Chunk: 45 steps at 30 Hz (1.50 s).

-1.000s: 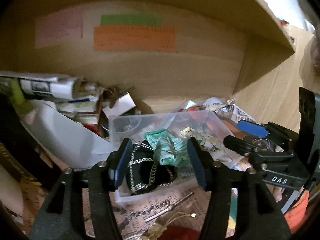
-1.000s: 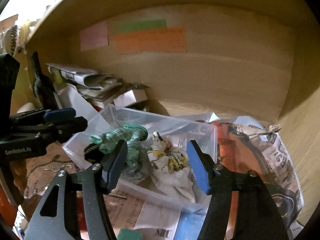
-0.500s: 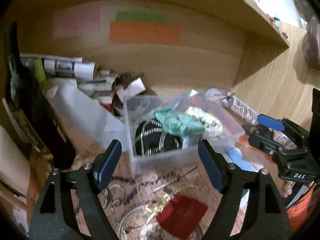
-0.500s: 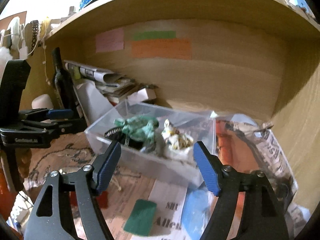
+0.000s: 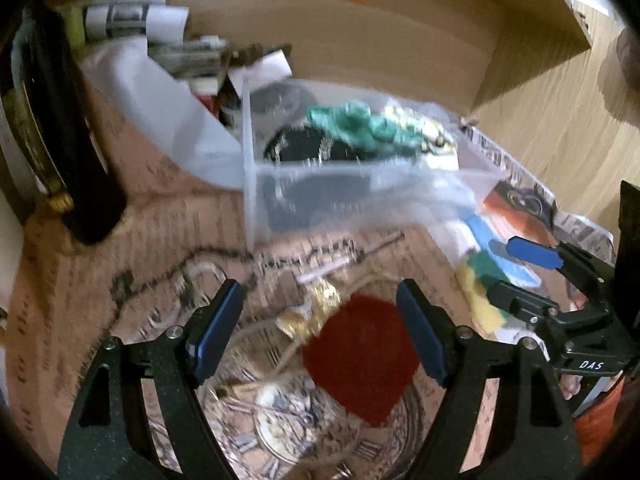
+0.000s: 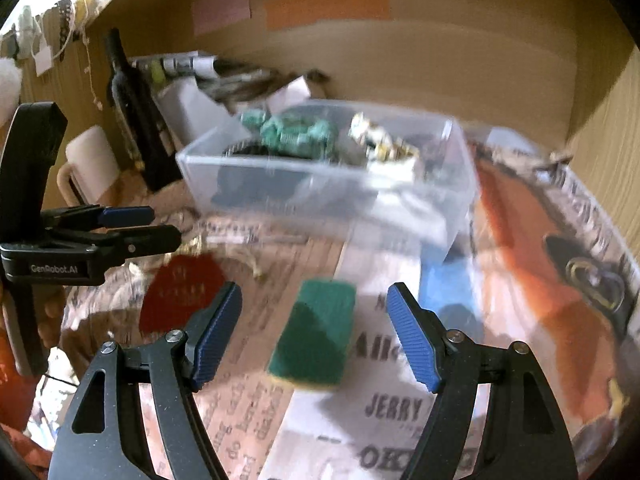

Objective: Organize soft objects
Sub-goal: 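Grasp the red velvet pouch with the left tool while the right grasps the green sponge, then lower both items into the clear box and open both tools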

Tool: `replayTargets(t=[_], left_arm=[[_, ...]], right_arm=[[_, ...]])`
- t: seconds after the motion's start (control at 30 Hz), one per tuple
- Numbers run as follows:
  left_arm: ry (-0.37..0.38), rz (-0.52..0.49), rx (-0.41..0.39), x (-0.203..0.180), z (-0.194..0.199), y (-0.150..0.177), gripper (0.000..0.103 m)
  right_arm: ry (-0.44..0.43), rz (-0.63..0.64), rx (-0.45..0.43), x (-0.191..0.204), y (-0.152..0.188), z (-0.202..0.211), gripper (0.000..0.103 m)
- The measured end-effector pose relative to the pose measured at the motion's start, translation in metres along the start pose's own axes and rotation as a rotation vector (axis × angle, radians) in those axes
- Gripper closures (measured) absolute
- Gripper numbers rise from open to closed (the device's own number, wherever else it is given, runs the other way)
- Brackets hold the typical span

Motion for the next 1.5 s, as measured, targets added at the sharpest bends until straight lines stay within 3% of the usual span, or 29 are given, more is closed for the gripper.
replayTargets(t=[0.13, 0.23, 0.4, 0.5, 0.57, 0.87, 1.13, 1.5], left_arm=[[0.02, -0.012, 0.038, -0.007, -0.008, 0.012, 0.024], [0.029, -0.027, 0.062, -0.014, -0.015, 0.02, 0.024], [-0.031, -0.086, 0.051, -0.025, -0.024, 0.024, 0.024], [-0.03, -0.093, 0.041, -0.028, -0.023, 0.025, 0.025], [-0.023, -0.095, 0.034, -0.03, -0.022, 0.025, 0.037], [0.026, -0.092, 0.04, -0.033, -0.017, 0.02, 0.072], [0.042, -0.089, -0.017, -0.038, 0.003, 0.005, 0.076], [0.043, -0.066, -0.184, -0.032, 0.04, -0.046, 0.076]], right_arm=[[-0.024, -0.02, 0.032, -0.001, 0.01, -0.006, 0.032], [-0.037, -0.03, 0.047, -0.003, 0.013, -0.008, 0.046], [-0.04, -0.034, 0.055, -0.003, 0.018, -0.009, 0.068], [-0.043, -0.033, 0.041, -0.003, 0.018, -0.006, 0.069], [-0.041, -0.031, 0.028, -0.002, 0.015, -0.004, 0.07], [-0.04, -0.017, -0.021, -0.001, 0.004, 0.009, 0.071], [-0.028, -0.02, -0.082, -0.004, -0.011, 0.022, 0.071], [-0.029, -0.018, -0.205, -0.01, -0.045, 0.043, 0.071]])
Point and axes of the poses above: each gripper's, at about its wrist camera, not at the fingertips, and z roughly against the way its jaws point, x to its left, y to its underside, the point moved 3 cm from there along -z, roughly the way its jaws point, and after that the axes turned 3 degrees about -y, right-handed, at the moved point
